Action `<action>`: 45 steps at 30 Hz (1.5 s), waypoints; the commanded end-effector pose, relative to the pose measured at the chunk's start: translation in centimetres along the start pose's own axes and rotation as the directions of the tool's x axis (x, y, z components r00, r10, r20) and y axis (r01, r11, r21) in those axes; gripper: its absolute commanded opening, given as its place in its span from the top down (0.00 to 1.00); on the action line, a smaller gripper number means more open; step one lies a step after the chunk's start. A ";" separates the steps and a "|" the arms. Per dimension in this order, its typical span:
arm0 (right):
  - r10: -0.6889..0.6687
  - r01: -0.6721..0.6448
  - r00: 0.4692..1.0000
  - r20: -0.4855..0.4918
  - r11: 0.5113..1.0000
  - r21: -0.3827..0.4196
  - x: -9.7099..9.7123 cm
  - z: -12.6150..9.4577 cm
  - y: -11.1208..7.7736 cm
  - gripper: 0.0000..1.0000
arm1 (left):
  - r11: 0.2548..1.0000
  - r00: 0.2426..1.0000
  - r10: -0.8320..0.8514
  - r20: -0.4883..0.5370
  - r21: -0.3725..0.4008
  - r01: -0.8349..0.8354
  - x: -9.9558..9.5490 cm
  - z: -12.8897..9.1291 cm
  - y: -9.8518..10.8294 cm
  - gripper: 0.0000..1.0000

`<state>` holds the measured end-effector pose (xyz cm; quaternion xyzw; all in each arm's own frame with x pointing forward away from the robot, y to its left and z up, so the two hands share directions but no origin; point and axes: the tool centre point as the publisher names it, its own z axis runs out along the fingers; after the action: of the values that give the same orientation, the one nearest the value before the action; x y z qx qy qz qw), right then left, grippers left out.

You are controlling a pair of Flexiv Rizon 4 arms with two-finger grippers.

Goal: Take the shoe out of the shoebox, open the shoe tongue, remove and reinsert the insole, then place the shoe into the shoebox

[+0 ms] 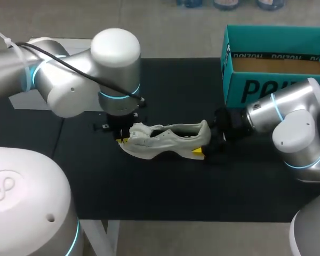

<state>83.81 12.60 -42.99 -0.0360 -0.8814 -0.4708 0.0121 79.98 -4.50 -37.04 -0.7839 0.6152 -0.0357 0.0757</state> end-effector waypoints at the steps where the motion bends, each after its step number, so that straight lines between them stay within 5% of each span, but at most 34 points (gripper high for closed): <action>1: 0.002 -0.003 1.000 0.002 1.000 0.003 -0.2 0.3 -0.6 1.00 | 1.000 1.000 0.002 -0.011 -0.021 -0.002 -0.6 1.8 -0.9 1.00; 4: 0.002 -0.003 1.000 0.002 1.000 0.003 -0.2 0.3 -0.6 1.00 | 0.999 0.999 0.027 -0.043 -0.033 -0.028 -0.5 2.5 -1.2 1.00; 7: 0.002 -0.003 1.000 0.002 1.000 0.003 -0.2 0.3 -0.6 1.00 | 0.998 0.995 0.061 -0.083 -0.025 -0.063 -0.3 2.8 -1.5 0.47; 8: 0.002 -0.003 1.000 0.002 1.000 0.003 -0.2 0.3 -0.6 1.00 | 0.997 0.993 0.077 -0.087 -0.021 -0.079 -0.2 2.8 -1.6 0.02; 9: 0.002 -0.003 1.000 0.002 1.000 0.003 -0.2 0.3 -0.6 1.00 | 0.995 0.991 0.093 -0.095 -0.016 -0.095 0.0 2.7 -1.8 0.00; 15: 0.002 -0.003 1.000 0.002 1.000 0.003 -0.2 0.3 -0.6 1.00 | 0.982 0.969 0.185 -0.161 0.053 -0.178 -0.1 1.5 -2.4 0.00; 18: 0.002 -0.003 1.000 0.002 1.000 0.003 -0.2 0.3 -0.6 1.00 | 0.909 0.857 0.417 -0.303 0.168 -0.382 -0.1 -0.2 -3.1 0.00; 21: 0.002 -0.003 1.000 0.002 1.000 0.003 -0.2 0.3 -0.6 1.00 | 0.714 0.594 0.686 -0.419 0.232 -0.661 0.0 -2.7 -3.7 0.00; 23: 0.002 -0.003 1.000 0.002 1.000 0.003 -0.2 0.3 -0.6 1.00 | 0.476 0.314 0.835 -0.452 0.304 -0.825 0.1 -4.3 -3.9 0.00; 26: 0.002 -0.003 1.000 0.002 1.000 0.003 -0.2 0.3 -0.6 1.00 | 0.047 -0.098 0.929 -0.356 0.377 -0.925 -0.1 -7.1 -2.9 0.00; 27: 0.002 -0.003 1.000 0.002 1.000 0.003 -0.2 0.3 -0.6 1.00 | -0.032 -0.174 0.919 -0.353 0.373 -0.927 -0.4 -7.9 -3.0 0.00; 28: 0.002 -0.003 1.000 0.002 1.000 0.003 -0.2 0.3 -0.6 1.00 | -0.053 -0.169 0.921 -0.351 0.317 -0.947 -0.7 -8.6 -3.4 0.00; 41: 0.002 -0.003 1.000 0.002 1.000 0.003 -0.2 0.3 -0.6 1.00 | -0.022 -0.148 0.932 -0.331 0.354 -0.935 -1.0 -7.9 -2.7 0.00; 44: 0.002 -0.003 1.000 0.002 1.000 0.003 -0.2 0.3 -0.6 1.00 | -0.084 -0.207 0.918 -0.339 0.343 -0.936 -1.2 -7.1 -1.9 0.00; 45: 0.002 -0.003 1.000 0.002 1.000 0.003 -0.2 0.3 -0.6 1.00 | -0.100 -0.218 0.913 -0.346 0.329 -0.939 -1.1 -7.1 -1.8 0.29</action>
<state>83.86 12.47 -43.09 -0.0371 -0.8818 -0.4700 0.0117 80.28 -3.66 -28.91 -0.3385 0.9281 -0.1510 -0.0353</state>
